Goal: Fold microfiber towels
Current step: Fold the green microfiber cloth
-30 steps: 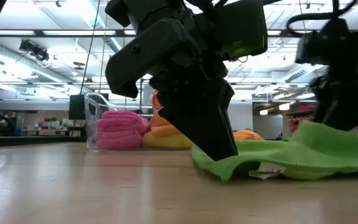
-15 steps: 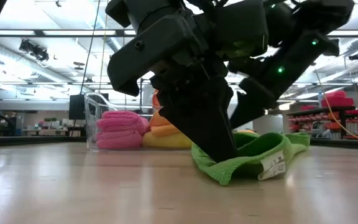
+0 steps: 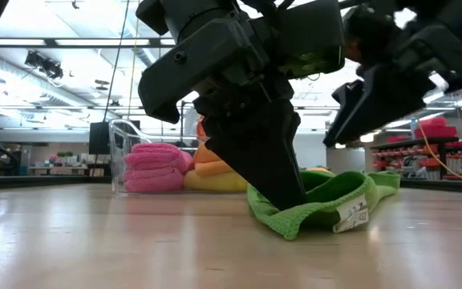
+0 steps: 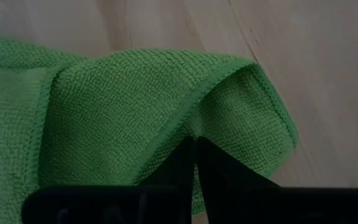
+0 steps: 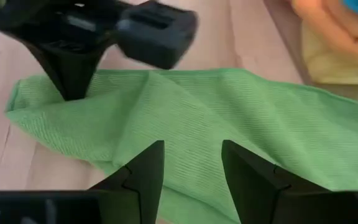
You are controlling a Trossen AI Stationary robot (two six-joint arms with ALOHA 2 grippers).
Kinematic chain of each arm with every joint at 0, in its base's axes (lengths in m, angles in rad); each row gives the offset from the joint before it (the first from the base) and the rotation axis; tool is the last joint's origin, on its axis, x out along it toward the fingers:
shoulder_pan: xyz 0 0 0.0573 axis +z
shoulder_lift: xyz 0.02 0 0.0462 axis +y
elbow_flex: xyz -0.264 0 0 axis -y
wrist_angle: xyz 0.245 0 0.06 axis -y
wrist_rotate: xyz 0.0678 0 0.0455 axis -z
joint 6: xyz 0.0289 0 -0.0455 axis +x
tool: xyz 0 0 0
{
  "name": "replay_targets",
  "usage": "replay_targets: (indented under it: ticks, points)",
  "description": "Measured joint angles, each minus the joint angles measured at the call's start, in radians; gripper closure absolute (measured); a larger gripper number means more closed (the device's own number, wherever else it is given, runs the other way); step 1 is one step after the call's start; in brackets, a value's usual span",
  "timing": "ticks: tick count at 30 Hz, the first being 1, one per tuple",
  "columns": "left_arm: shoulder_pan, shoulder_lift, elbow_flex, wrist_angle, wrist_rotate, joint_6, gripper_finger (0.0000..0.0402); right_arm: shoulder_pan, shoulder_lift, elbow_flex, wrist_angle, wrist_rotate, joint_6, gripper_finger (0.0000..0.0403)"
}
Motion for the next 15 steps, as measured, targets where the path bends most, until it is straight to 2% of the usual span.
replay_targets:
  ticks: [5, 12, 15]
  points:
    - [0.001, 0.000, 0.000, 0.000, 0.000, -0.019, 0.0370, 0.098, 0.113, -0.035, 0.224, 0.094, -0.019, 0.0232]
    - [0.002, 0.000, 0.000, 0.000, -0.001, -0.020, 0.0378, 0.197, 0.261, 0.024, 0.305, 0.324, -0.057, 0.0232]
    - [0.008, 0.000, -0.001, 0.000, 0.005, -0.028, 0.0373, 0.214, 0.304, 0.053, 0.300, 0.383, -0.063, 0.0232]
